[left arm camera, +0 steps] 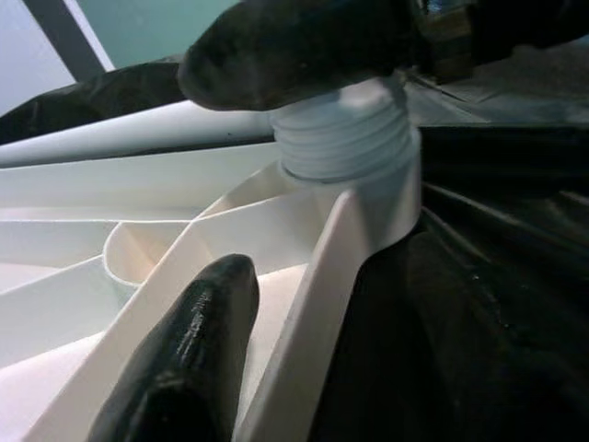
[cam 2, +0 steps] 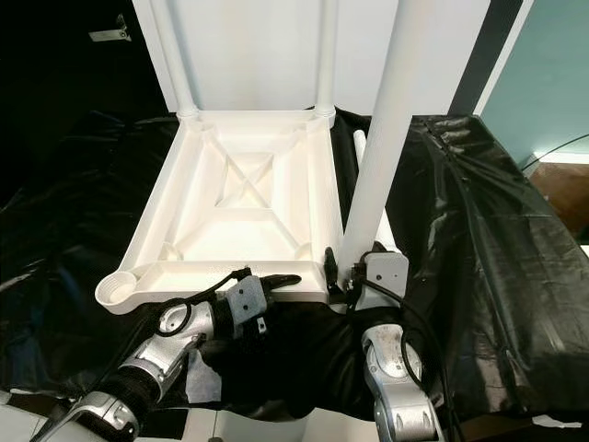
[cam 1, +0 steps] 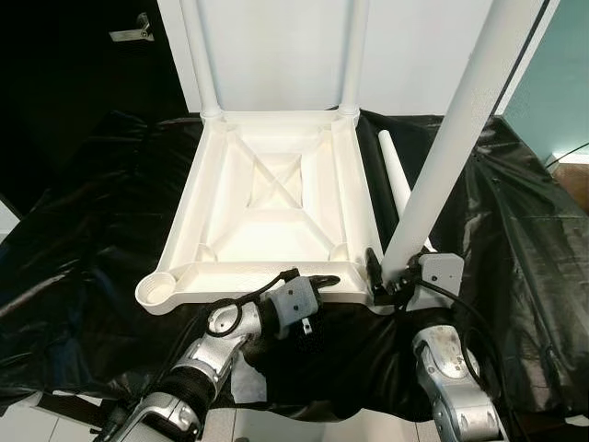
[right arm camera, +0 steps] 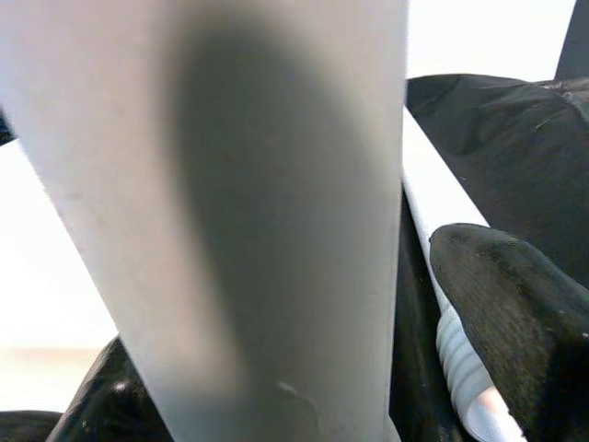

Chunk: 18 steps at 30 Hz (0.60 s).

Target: Building children table

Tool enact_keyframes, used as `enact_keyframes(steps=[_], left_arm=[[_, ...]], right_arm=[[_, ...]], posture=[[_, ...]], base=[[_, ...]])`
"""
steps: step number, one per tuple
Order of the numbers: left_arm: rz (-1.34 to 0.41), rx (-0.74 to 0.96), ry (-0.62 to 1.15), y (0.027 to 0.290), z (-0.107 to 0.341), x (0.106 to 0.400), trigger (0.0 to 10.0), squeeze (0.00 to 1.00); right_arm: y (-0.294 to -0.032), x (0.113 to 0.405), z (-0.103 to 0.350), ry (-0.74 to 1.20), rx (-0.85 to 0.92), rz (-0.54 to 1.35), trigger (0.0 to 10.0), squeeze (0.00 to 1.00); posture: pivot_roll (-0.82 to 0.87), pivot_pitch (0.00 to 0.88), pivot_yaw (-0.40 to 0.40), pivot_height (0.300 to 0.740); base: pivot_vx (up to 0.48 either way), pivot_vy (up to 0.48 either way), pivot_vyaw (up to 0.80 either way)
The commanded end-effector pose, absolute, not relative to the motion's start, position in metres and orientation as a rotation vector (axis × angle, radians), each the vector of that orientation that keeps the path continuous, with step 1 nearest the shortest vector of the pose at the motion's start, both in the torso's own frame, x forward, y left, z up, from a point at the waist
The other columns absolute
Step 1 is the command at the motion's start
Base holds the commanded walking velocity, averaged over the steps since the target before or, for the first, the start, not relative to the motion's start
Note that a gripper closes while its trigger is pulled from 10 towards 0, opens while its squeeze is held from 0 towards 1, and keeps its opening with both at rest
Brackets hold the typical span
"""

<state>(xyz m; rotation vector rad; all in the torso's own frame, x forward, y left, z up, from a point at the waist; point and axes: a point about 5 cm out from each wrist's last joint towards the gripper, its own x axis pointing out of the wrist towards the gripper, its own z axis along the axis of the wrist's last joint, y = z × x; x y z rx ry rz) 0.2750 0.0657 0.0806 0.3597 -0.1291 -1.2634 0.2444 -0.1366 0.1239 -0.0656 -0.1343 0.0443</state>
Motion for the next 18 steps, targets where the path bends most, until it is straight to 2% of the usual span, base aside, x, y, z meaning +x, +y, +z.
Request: enact_keyframes(steps=[1,10,13,18], left_arm=[[-1.476,0.357,-0.009,0.077,0.065,0.260,10.0,0.00],[-1.382,0.175,-0.098,0.099,0.095,0.262,10.0,0.00],[-1.193,0.080,-0.147,0.113,0.104,0.272,10.0,0.00],[-1.029,0.054,-0.168,0.123,0.107,0.283,10.0,0.00]], right_arm=[[-0.155,0.240,0.113,-0.080,-0.102,-0.048,10.0,0.00],[-0.158,0.224,0.114,-0.103,-0.146,-0.054,10.0,0.00],[-0.157,0.219,0.116,-0.115,-0.185,-0.011,10.0,0.00],[-0.156,0.218,0.115,-0.105,-0.183,0.020,10.0,0.00]], posture=[[-0.06,0.025,0.011,0.740],[-0.07,0.039,0.021,0.740],[-0.07,0.044,0.016,0.740],[-0.07,0.043,0.011,0.740]], base=[[0.000,0.000,0.00],[0.000,0.000,0.00],[0.000,0.000,0.00],[0.000,0.000,0.00]])
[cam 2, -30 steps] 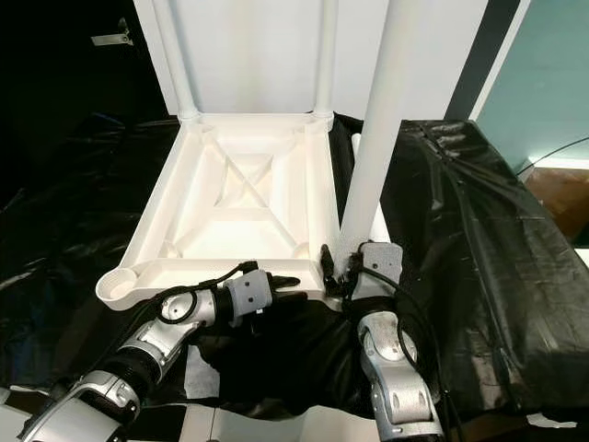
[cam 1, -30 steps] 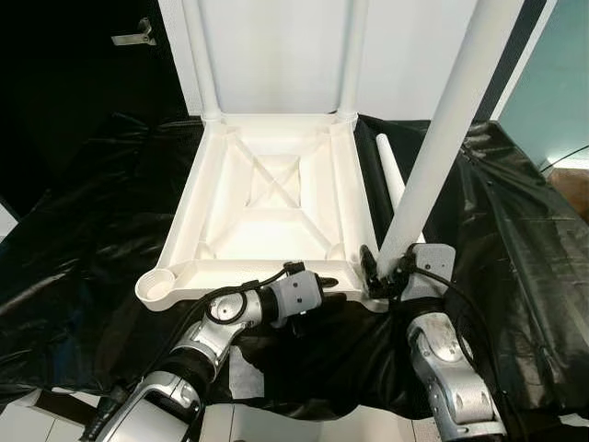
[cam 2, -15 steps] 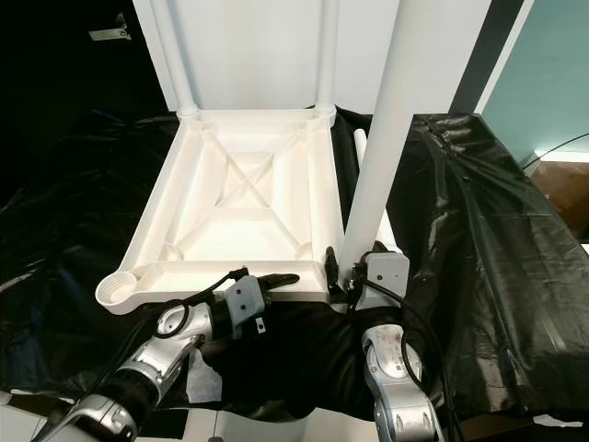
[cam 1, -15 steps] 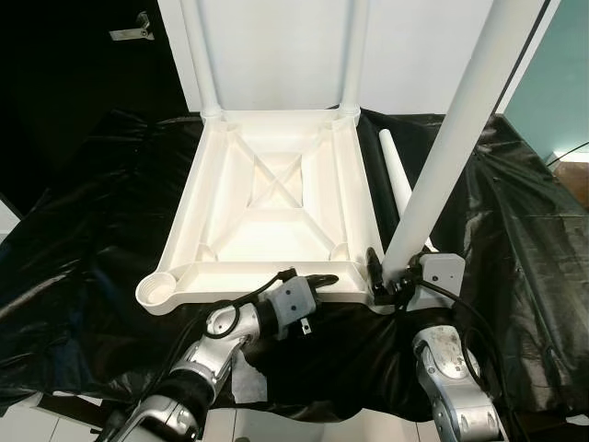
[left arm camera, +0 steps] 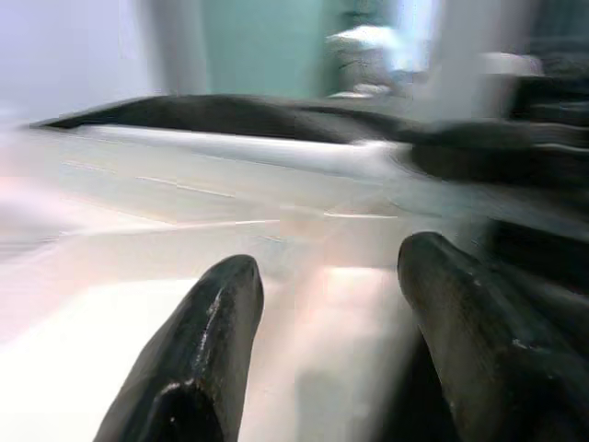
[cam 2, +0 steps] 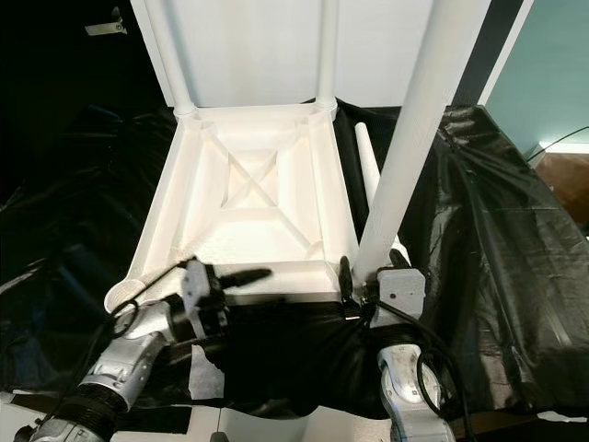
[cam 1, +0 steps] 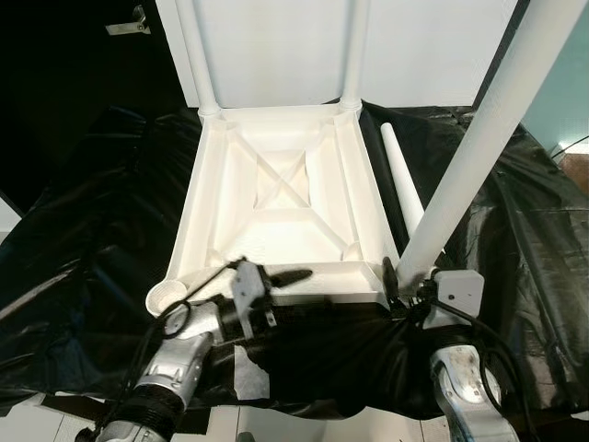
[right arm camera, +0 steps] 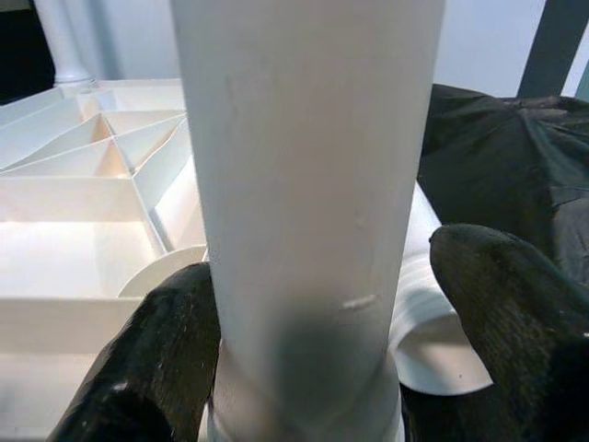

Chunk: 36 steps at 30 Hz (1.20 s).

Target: Building children table

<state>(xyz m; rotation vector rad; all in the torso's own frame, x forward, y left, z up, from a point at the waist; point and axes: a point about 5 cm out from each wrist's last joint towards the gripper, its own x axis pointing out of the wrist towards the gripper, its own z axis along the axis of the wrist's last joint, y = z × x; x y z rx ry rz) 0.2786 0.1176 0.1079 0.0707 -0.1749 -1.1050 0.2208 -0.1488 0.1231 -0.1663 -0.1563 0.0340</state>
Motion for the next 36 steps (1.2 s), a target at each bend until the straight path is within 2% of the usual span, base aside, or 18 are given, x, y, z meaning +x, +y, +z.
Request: enact_keyframes(steps=[1,5,10,13,15,19,28,36], left_arm=[[-0.977,0.041,-0.176,0.126,0.109,0.287,10.0,0.00],[-0.854,-0.008,-0.194,0.133,0.113,0.293,10.0,0.00],[-0.598,-0.109,-0.213,0.140,0.116,0.299,10.0,0.00],[-0.528,-0.134,-0.215,0.143,0.116,0.301,10.0,0.00],[-0.358,-0.212,-0.203,0.151,0.114,0.302,10.0,0.00],[-0.255,-0.243,-0.182,0.160,0.108,0.293,10.0,0.00],[-0.246,-0.206,-0.180,0.165,0.107,0.281,10.0,0.00],[-0.256,-0.138,-0.186,0.164,0.108,0.259,10.0,0.00]], right_arm=[[-0.155,0.218,0.115,-0.099,-0.181,0.042,10.0,0.00],[-0.151,0.217,0.113,-0.077,-0.173,0.099,10.0,0.00],[-0.150,0.213,0.110,-0.040,-0.162,0.157,10.0,0.00],[-0.152,0.211,0.110,-0.041,-0.163,0.159,10.0,0.00],[-0.156,0.207,0.113,-0.054,-0.178,0.142,10.0,0.00],[-0.162,0.204,0.116,-0.075,-0.199,0.092,10.0,0.00],[-0.160,0.198,0.117,-0.083,-0.193,0.094,10.0,0.00],[-0.158,0.201,0.120,-0.101,-0.181,0.103,10.0,0.00]], posture=[[-0.06,0.041,0.008,0.740],[-0.06,0.038,0.006,0.740],[-0.06,0.029,0.000,0.740],[-0.06,0.029,0.000,0.740],[-0.06,0.029,0.000,0.740],[-0.07,0.031,0.007,0.740],[-0.06,0.026,0.010,0.740],[-0.04,0.015,0.004,0.740]], base=[[0.000,0.000,0.00],[0.000,0.000,0.00],[0.000,0.000,0.00],[0.000,0.000,0.00],[0.000,0.000,0.00],[0.000,0.000,0.00],[0.000,0.000,0.00],[0.000,0.000,0.00]])
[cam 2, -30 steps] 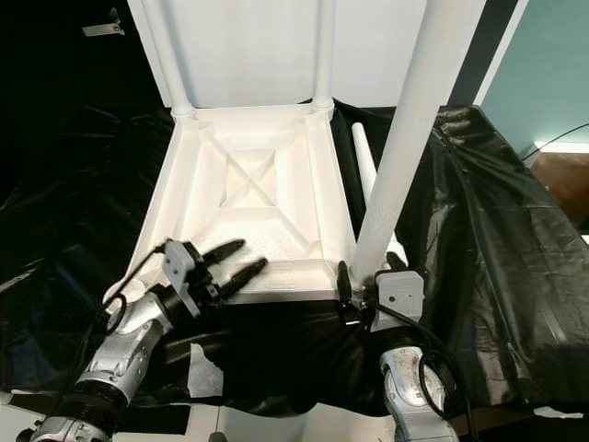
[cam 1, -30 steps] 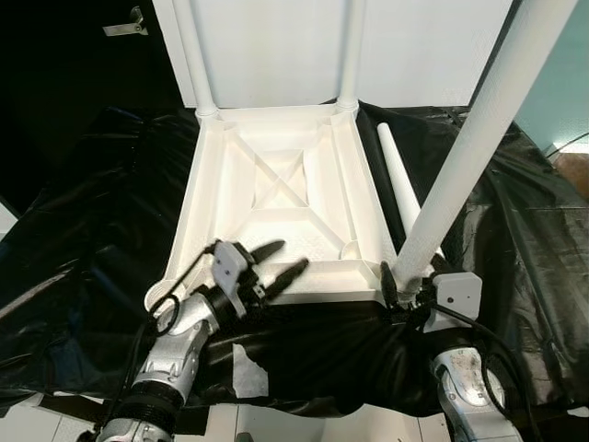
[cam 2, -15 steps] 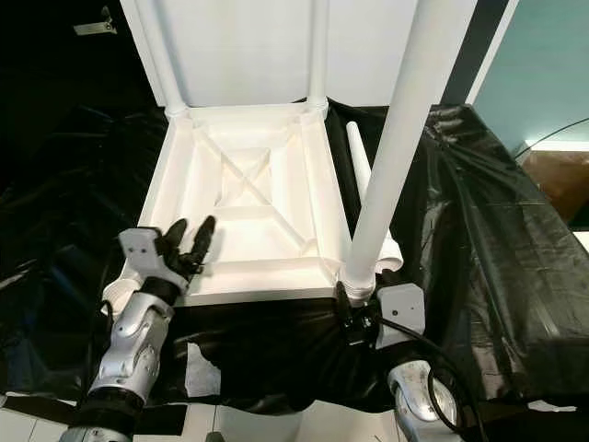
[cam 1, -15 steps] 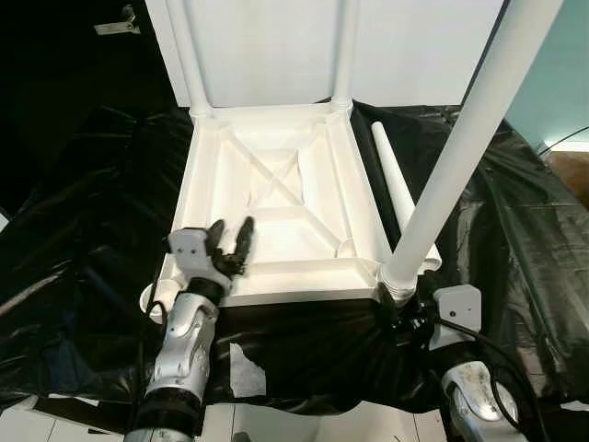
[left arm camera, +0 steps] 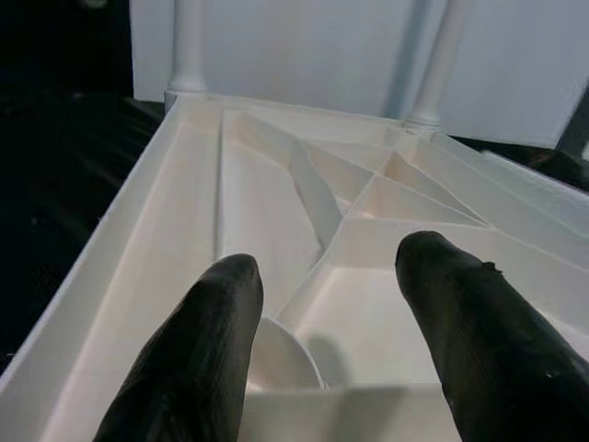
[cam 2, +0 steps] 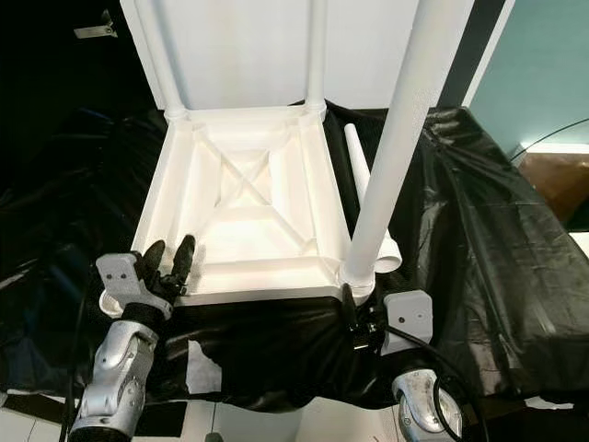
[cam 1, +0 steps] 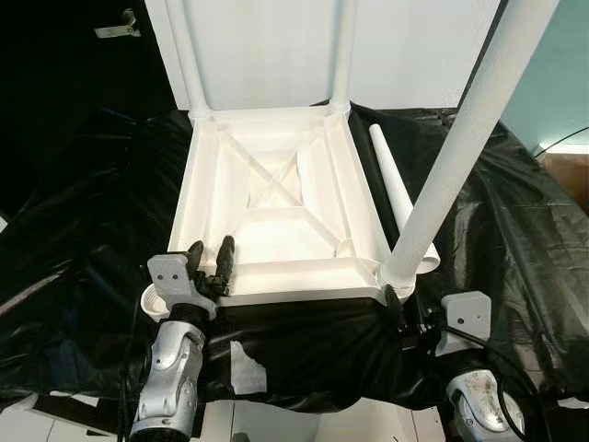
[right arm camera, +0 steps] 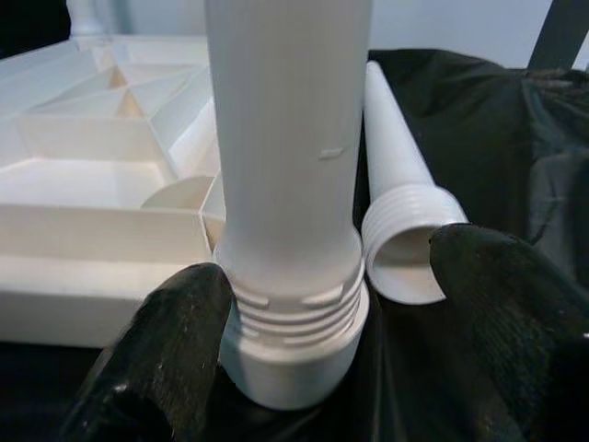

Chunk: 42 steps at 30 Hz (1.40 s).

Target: Building children table

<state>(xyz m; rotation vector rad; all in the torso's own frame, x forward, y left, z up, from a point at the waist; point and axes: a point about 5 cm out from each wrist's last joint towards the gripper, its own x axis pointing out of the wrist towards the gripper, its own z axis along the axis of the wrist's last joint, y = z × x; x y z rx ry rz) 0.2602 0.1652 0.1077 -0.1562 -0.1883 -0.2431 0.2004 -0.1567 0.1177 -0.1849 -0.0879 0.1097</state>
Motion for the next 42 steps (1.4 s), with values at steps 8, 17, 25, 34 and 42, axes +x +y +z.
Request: enact_keyframes(steps=[8,17,25,34,42], left_arm=[[-0.283,-0.089,-0.223,0.167,0.116,0.248,10.0,0.00],[-0.284,-0.097,-0.228,0.170,0.118,0.240,10.0,0.00],[-0.288,-0.073,-0.239,0.172,0.122,0.233,10.0,0.00],[-0.371,-0.049,-0.249,0.159,0.123,0.226,10.0,0.00],[-0.583,0.026,-0.226,0.145,0.117,0.225,10.0,0.00]], right_arm=[[-0.156,0.203,0.120,-0.100,-0.175,0.109,10.0,0.00],[-0.156,0.205,0.119,-0.101,-0.178,0.105,10.0,0.00],[-0.155,0.205,0.123,-0.105,-0.176,0.112,10.0,0.00],[-0.150,0.216,0.123,-0.106,-0.170,0.160,10.0,0.00],[-0.149,0.221,0.119,-0.098,-0.177,0.199,10.0,0.00]], posture=[[-0.03,0.015,-0.001,0.740],[-0.01,0.021,-0.008,0.740],[0.01,0.057,-0.047,0.740],[0.03,0.070,-0.059,0.740],[0.02,0.048,-0.050,0.740]], base=[[0.000,0.000,0.00],[0.000,0.000,0.00],[0.000,0.000,0.00],[0.000,0.000,0.00],[0.000,0.000,0.00]])
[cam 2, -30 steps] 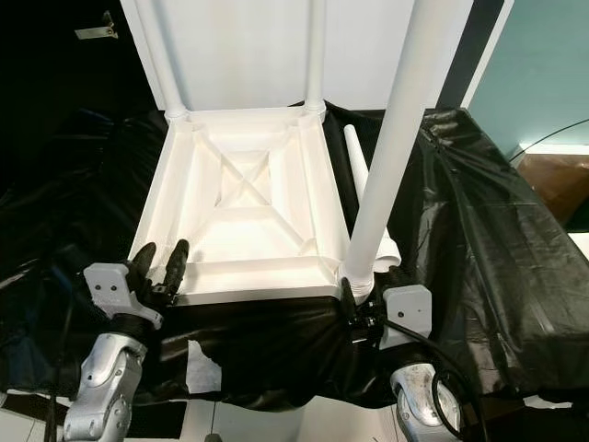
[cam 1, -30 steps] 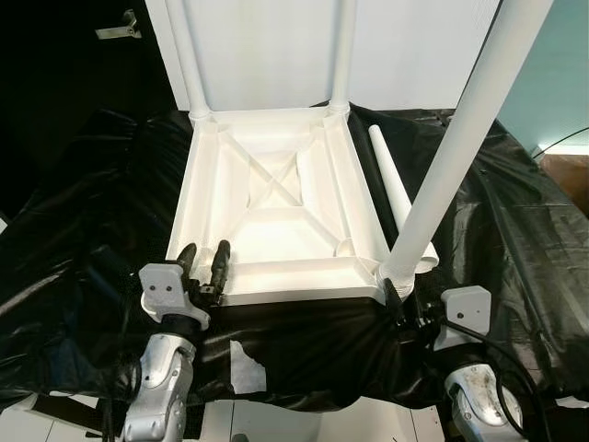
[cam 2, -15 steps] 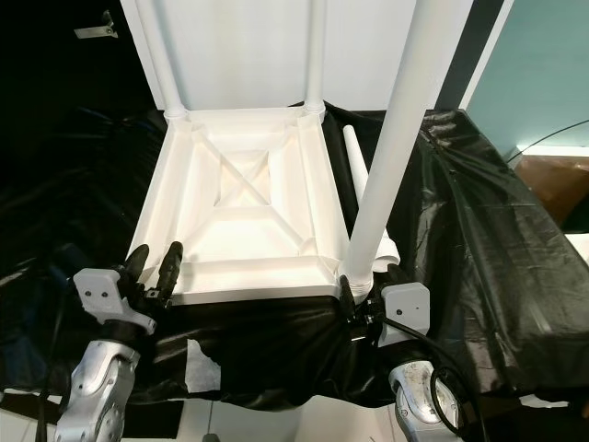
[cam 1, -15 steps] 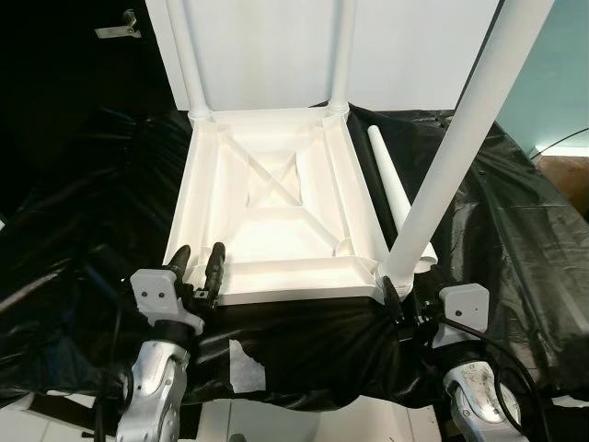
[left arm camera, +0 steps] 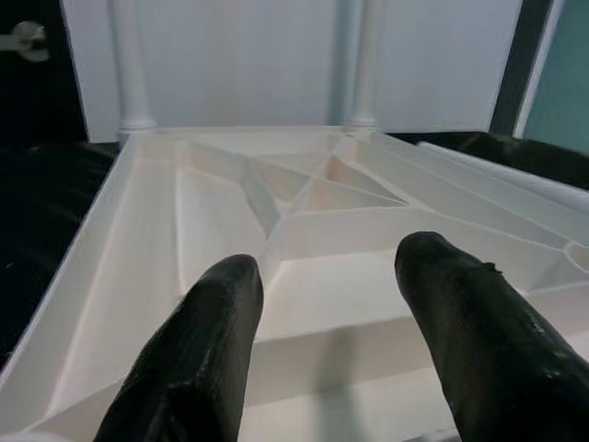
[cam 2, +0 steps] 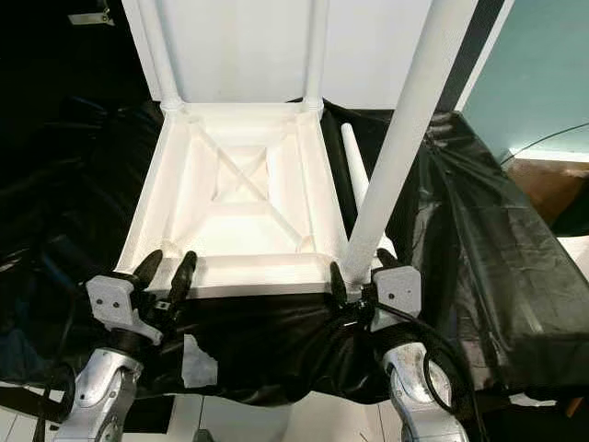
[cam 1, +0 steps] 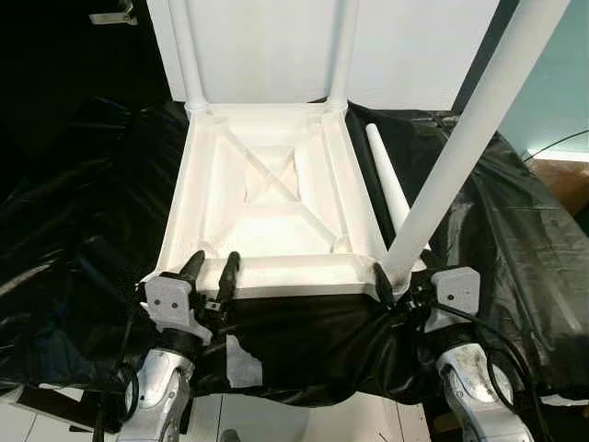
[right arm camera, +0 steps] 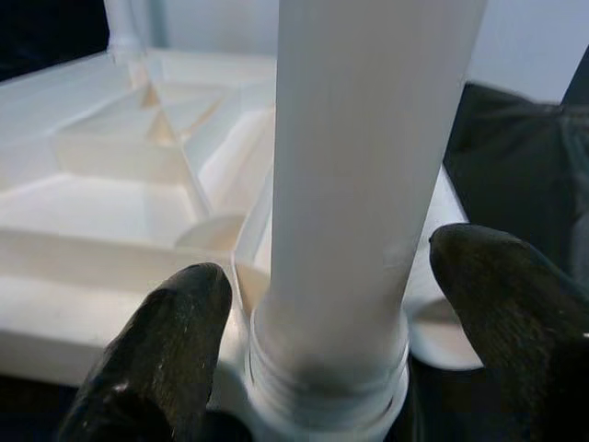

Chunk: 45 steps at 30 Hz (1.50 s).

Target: Building children table

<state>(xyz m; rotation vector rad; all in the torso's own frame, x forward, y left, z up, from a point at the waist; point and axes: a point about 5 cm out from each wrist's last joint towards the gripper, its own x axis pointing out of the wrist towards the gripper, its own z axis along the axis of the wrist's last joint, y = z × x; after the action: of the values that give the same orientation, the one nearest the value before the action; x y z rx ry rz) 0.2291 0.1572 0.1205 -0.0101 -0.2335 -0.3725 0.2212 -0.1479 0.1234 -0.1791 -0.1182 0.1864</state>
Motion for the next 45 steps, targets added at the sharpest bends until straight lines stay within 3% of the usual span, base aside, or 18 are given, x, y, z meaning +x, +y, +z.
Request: enact_keyframes(steps=[1,15,23,36,45], left_arm=[[-0.620,0.035,-0.219,0.142,0.116,0.227,10.0,0.00],[-0.852,0.107,-0.092,0.133,0.091,0.240,10.0,0.00],[-1.051,0.141,-0.033,0.128,0.089,0.237,10.0,0.00],[-1.325,0.058,-0.101,0.117,0.125,0.227,10.0,0.00],[-1.496,0.116,0.025,0.112,0.114,0.219,10.0,0.00]], right_arm=[[-0.148,0.222,0.117,-0.090,-0.180,0.216,10.0,0.00],[-0.146,0.243,0.109,-0.039,-0.215,0.424,10.0,0.00],[-0.145,0.259,0.126,-0.092,-0.188,0.415,10.0,0.00],[-0.143,0.262,0.125,-0.095,-0.197,0.439,10.0,0.00],[-0.140,0.263,0.123,-0.090,-0.187,0.444,10.0,0.00]], posture=[[0.01,0.044,-0.049,0.740],[-0.01,0.039,-0.049,0.740],[0.00,0.043,-0.056,0.740],[-0.01,0.050,-0.048,0.740],[-0.01,0.050,-0.046,0.740]], base=[[0.000,0.000,0.00],[0.000,0.000,0.00],[0.000,0.000,0.00],[0.000,0.000,0.00],[0.000,0.000,0.00]])
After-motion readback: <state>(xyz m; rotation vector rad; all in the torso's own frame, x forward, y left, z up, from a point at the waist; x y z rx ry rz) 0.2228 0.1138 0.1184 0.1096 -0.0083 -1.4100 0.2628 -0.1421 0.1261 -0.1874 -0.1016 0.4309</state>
